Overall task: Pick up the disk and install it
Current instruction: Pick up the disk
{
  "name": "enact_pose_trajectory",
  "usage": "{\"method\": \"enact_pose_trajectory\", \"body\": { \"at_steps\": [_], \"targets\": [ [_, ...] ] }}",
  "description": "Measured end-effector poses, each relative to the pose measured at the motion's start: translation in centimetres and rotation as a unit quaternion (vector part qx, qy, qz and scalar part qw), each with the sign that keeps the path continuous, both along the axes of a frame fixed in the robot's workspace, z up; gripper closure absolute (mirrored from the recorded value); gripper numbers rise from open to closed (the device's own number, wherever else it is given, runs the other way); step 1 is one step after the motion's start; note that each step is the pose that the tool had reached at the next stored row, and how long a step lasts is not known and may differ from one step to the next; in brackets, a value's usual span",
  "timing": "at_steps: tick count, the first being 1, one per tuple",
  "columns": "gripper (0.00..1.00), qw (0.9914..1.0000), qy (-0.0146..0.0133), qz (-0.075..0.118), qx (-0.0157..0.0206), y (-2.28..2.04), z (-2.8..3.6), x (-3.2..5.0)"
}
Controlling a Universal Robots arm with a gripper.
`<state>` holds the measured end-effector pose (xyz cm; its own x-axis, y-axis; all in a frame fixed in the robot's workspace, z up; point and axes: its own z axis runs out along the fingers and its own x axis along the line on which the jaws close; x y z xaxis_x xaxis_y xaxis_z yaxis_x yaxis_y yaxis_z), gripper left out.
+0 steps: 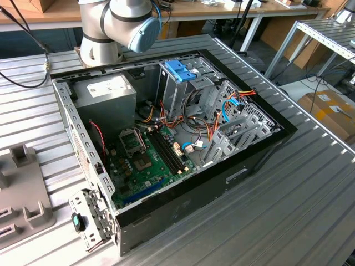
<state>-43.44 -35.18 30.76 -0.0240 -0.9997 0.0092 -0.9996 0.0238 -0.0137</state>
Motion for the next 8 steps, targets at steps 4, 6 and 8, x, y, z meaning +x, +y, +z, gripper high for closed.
{"method": "enact_pose_trajectory", "body": {
  "at_steps": [4, 6, 8],
  "targets": [
    [0.34, 1.0, -0.0002, 0.0, 0.0004, 0.18, -0.12, 0.0],
    [0.34, 1.0, -0.0001, 0.0, 0.0004, 0.21, -0.18, 0.01],
    [0.34, 1.0, -0.0001, 0.0, 0.0004, 0.24, -0.3, 0.01]
  ]
}}
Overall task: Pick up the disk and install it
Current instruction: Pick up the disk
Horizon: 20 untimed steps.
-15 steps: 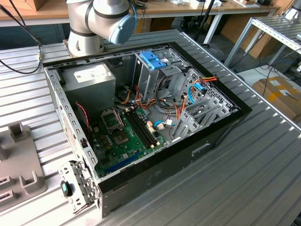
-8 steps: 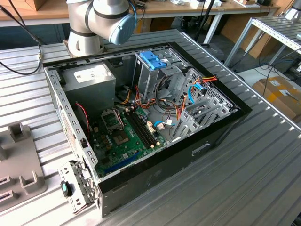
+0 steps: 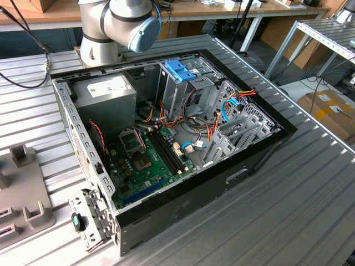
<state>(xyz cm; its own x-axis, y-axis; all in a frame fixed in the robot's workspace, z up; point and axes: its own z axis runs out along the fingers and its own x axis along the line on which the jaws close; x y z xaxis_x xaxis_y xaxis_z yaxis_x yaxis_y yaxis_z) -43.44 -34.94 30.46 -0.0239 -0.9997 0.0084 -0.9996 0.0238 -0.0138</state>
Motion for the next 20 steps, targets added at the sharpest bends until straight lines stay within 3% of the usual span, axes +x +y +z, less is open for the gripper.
{"method": "enact_pose_trajectory", "body": {
  "at_steps": [14, 15, 16, 18, 20],
  "targets": [
    [0.36, 1.0, -0.0001, 0.0, 0.0, 0.01, -0.06, 0.0],
    [0.42, 1.0, -0.0001, 0.0, 0.0, 0.01, -0.06, 0.0],
    [0.42, 1.0, -0.0001, 0.0, 0.0, 0.01, -0.06, 0.0],
    [0.55, 1.0, 0.0, 0.0, 0.0, 0.01, -0.06, 0.0],
    [0.55, 1.0, -0.0001, 0.0, 0.0, 0.01, -0.07, 0.0]
  ]
}}
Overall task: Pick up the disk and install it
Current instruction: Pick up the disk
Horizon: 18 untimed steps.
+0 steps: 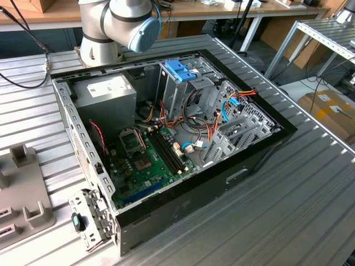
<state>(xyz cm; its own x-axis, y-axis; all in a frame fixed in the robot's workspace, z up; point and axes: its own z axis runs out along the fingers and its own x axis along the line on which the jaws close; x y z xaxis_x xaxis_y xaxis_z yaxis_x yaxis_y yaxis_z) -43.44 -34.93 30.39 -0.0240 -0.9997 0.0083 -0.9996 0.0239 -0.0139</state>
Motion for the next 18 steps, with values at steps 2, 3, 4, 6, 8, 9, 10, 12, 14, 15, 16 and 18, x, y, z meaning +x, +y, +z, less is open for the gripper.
{"method": "enact_pose_trajectory", "body": {
  "at_steps": [2, 3, 4, 6, 8, 9, 10, 12, 14, 15, 16, 18],
  "targets": [
    [0.56, 1.0, 0.0, 0.0, 0.0, 0.0, 0.0, 0.0],
    [0.63, 1.0, 0.0, 0.0, 0.0, 0.0, -0.01, 0.0],
    [0.65, 1.0, 0.0, 0.0, 0.0, 0.0, -0.01, 0.0],
    [0.65, 1.0, 0.0, 0.0, 0.0, 0.0, -0.02, 0.0],
    [0.65, 1.0, 0.0, 0.0, 0.0, 0.0, -0.02, 0.0],
    [0.65, 1.0, 0.0, 0.0, 0.0, 0.0, -0.03, 0.0],
    [0.65, 1.0, 0.0, 0.0, 0.0, 0.0, -0.03, 0.0],
    [0.65, 1.0, 0.0, 0.0, 0.0, 0.0, -0.04, 0.0],
    [0.65, 1.0, 0.0, 0.0, 0.0, 0.0, -0.04, 0.0],
    [0.65, 1.0, 0.0, 0.0, 0.0, 0.0, -0.04, 0.0],
    [0.65, 1.0, 0.0, 0.0, 0.0, 0.0, -0.05, 0.0],
    [0.65, 1.0, 0.0, 0.0, 0.0, 0.0, -0.05, 0.0]
  ]
}}
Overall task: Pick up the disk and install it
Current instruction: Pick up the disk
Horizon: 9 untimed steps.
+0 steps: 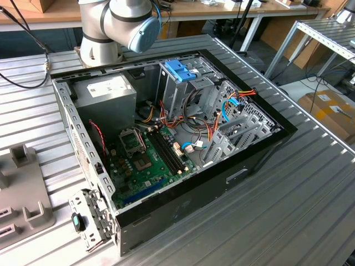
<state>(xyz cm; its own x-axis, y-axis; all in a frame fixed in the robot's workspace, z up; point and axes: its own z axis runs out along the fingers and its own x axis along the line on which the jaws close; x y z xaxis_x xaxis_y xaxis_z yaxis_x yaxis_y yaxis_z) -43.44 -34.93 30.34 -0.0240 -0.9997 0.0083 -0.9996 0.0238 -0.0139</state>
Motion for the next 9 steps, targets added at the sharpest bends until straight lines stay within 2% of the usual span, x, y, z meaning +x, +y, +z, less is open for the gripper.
{"method": "enact_pose_trajectory", "body": {
  "at_steps": [4, 9],
  "targets": [
    [0.65, 1.0, -0.0002, 0.0, 0.0001, 0.0, 0.23, 0.0],
    [0.65, 1.0, 0.0, 0.0, 0.0, 0.0, 1.33, 0.0]
  ]
}}
